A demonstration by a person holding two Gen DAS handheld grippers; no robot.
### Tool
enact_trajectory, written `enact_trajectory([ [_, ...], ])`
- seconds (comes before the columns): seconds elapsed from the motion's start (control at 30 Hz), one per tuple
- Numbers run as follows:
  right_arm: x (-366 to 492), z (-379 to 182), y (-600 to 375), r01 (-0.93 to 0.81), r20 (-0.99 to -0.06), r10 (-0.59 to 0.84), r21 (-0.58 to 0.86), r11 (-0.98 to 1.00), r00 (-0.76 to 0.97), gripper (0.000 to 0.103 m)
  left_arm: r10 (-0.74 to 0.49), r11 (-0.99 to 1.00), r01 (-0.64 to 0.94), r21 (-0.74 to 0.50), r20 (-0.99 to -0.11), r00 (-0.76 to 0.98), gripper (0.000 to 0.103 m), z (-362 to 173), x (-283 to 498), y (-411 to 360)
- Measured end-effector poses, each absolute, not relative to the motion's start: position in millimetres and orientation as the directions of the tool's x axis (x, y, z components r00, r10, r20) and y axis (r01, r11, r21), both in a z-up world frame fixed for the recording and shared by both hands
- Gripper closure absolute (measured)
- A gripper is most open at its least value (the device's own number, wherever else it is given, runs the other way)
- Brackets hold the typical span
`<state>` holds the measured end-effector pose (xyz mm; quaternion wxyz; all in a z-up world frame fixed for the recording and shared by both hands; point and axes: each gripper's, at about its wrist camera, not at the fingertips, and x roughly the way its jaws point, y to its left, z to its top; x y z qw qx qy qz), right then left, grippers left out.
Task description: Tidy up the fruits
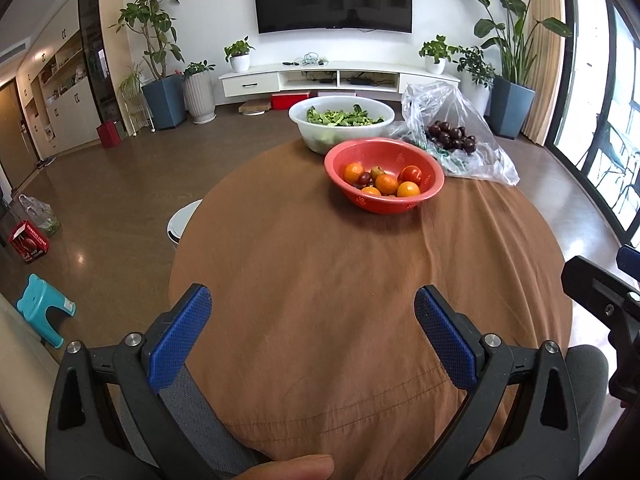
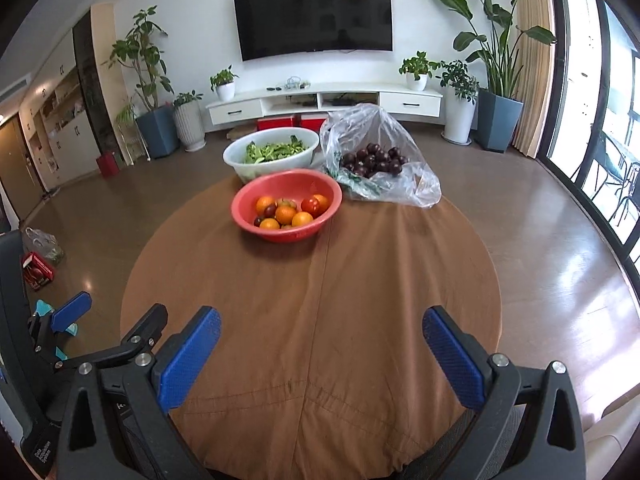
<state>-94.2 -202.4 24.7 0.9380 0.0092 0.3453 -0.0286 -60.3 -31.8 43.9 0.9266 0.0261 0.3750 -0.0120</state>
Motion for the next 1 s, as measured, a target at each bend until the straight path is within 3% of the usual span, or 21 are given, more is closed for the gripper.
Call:
enact_trajectory([
  [1.0, -88, 10, -200, 0.067, -0.709, -0.066, -0.026, 0.997, 0.702, 0.0, -0.005, 0.998, 0.048, 0.041, -0.702, 0.712, 0.0, 39, -54, -34],
])
